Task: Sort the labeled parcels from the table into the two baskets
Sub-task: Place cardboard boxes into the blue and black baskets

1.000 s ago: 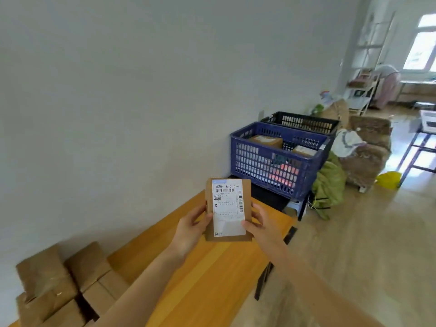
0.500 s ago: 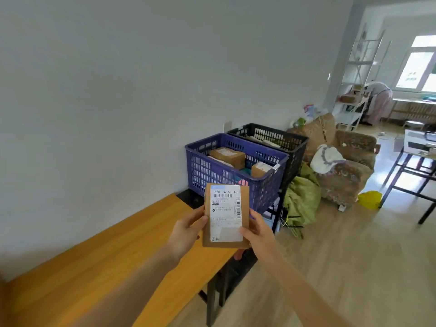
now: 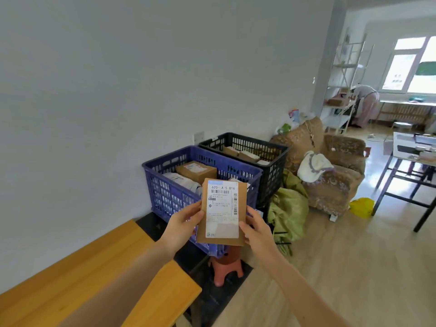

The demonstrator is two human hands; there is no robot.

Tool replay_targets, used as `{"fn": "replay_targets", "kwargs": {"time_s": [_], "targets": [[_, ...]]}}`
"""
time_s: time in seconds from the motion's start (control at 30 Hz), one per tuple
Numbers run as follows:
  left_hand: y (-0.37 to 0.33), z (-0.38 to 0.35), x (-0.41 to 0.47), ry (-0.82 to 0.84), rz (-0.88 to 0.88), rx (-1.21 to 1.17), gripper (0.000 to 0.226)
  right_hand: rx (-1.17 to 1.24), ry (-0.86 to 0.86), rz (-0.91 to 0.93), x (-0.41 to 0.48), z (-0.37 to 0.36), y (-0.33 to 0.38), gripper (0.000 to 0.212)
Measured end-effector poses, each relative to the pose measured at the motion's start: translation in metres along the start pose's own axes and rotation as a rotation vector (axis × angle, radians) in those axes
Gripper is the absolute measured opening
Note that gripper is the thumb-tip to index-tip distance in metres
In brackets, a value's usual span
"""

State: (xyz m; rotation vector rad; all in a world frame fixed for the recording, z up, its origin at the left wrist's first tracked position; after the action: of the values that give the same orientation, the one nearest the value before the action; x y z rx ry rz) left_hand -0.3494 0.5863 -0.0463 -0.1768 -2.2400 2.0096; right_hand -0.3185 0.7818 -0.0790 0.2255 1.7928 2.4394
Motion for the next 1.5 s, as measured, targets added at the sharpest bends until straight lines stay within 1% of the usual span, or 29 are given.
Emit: {"fn": "replay_targets", "kwargs": {"time_s": [0.13, 0.23, 0.4, 0.57, 0.67, 0.73, 0.93, 1.03, 1.13, 1.23, 1.33, 1.43, 1.5], "targets": [[0.000, -0.021, 0.060, -0.018, -0.020, -0.032, 0.024, 0.005, 0.025, -0.005, 0.064, 0.027, 0.005, 0.034], [-0.006, -0.035, 0.102, -0.021, -0.035, -0.064, 0.026, -0.025, 0.049, 0.024, 0.113, 0.042, 0.009, 0.035], [-0.015, -0.055, 0.155, -0.034, -0.056, -0.044, 0.033, -0.036, 0.097, 0.052, 0.183, 0.060, 0.012, 0.029], [-0.016, -0.059, 0.196, -0.127, -0.073, 0.004, 0.037, -0.108, 0.187, 0.116, 0.246, 0.066, 0.017, 0.032], [-0.006, -0.056, 0.217, -0.203, -0.020, -0.002, 0.058, -0.108, 0.262, 0.119, 0.281, 0.059, 0.012, 0.032], [0.002, -0.054, 0.230, -0.254, -0.001, -0.004, 0.067, -0.103, 0.330, 0.112, 0.305, 0.053, 0.004, 0.031], [0.023, -0.055, 0.261, -0.402, 0.059, 0.080, 0.070, -0.170, 0.568, 0.090, 0.369, 0.029, -0.019, 0.029], [0.031, -0.055, 0.269, -0.462, 0.124, 0.121, 0.075, -0.241, 0.704, 0.095, 0.393, 0.016, -0.030, 0.036], [0.041, -0.053, 0.278, -0.516, 0.183, 0.135, 0.080, -0.314, 0.830, 0.120, 0.413, 0.003, -0.041, 0.053], [0.049, -0.053, 0.283, -0.538, 0.266, 0.136, 0.088, -0.382, 0.939, 0.172, 0.427, -0.009, -0.050, 0.070], [0.059, -0.051, 0.284, -0.520, 0.341, 0.123, 0.096, -0.423, 1.042, 0.209, 0.436, -0.018, -0.058, 0.084], [0.072, -0.046, 0.285, -0.497, 0.394, 0.136, 0.100, -0.476, 1.152, 0.232, 0.444, -0.029, -0.065, 0.090], [0.079, -0.043, 0.287, -0.478, 0.456, 0.168, 0.100, -0.514, 1.178, 0.241, 0.446, -0.035, -0.068, 0.087]]}}
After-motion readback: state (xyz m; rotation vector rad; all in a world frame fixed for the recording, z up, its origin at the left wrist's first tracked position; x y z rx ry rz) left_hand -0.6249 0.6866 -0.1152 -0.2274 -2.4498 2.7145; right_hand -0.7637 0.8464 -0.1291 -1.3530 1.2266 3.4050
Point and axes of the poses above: each hand's wrist, its own x-axis towards the middle knuckle, its own z-axis out of the back of the hand, y = z × x, the point moved 4 cm from there along x, towards the middle knuckle, and after that the axes turned 14 degrees about -x, right-handed, at the moved point
